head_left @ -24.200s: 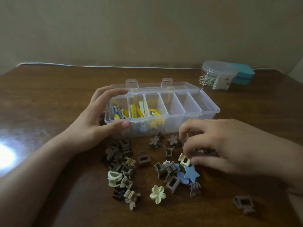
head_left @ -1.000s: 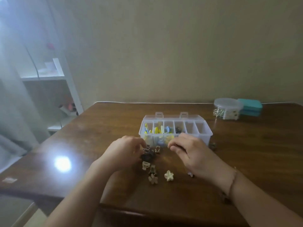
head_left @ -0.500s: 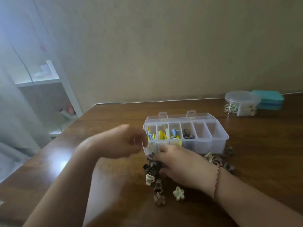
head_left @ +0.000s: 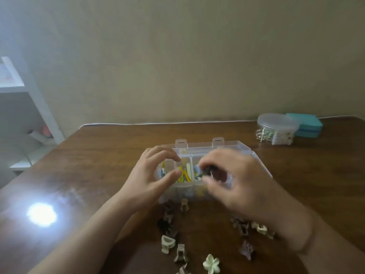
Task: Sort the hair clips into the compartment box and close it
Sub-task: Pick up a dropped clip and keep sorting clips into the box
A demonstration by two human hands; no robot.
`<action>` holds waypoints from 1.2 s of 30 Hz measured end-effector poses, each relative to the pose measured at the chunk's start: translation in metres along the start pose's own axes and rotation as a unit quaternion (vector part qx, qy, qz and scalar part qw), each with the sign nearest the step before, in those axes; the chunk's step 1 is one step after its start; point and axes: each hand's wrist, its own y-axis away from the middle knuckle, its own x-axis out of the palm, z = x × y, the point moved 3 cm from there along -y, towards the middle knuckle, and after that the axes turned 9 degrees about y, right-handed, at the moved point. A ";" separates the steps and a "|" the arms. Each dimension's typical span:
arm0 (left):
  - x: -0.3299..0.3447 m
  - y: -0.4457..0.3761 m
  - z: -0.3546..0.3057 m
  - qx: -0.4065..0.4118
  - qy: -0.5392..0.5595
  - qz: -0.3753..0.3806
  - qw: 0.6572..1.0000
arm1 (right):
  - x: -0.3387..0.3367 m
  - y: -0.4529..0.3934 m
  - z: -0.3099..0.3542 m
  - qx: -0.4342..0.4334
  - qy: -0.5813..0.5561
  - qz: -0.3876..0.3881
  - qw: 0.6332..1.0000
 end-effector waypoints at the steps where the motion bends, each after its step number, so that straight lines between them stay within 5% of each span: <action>1: 0.003 0.001 0.000 0.001 -0.006 -0.003 1.000 | -0.004 -0.002 -0.011 0.026 0.009 -0.023 0.999; 11: 0.006 0.004 0.002 0.027 0.055 -0.089 0.994 | 0.007 0.006 -0.043 0.128 0.031 0.118 0.984; 15: 0.006 0.004 0.007 0.000 0.140 -0.115 0.983 | -0.009 0.008 -0.036 0.119 0.005 0.073 0.990; 19: 0.007 0.003 0.008 -0.019 0.216 -0.118 0.969 | -0.028 0.000 0.007 -0.008 -0.025 0.020 0.999; 23: 0.007 0.001 0.008 -0.015 0.240 -0.115 0.964 | 0.027 0.000 0.050 -0.143 0.065 0.206 0.966; 25: 0.007 0.000 0.010 -0.016 0.239 -0.113 0.964 | 0.056 0.003 0.051 -0.184 0.161 0.231 0.942; 36: 0.011 0.002 0.013 0.008 0.208 -0.070 0.975 | 0.067 0.015 0.026 -0.180 0.172 0.253 0.935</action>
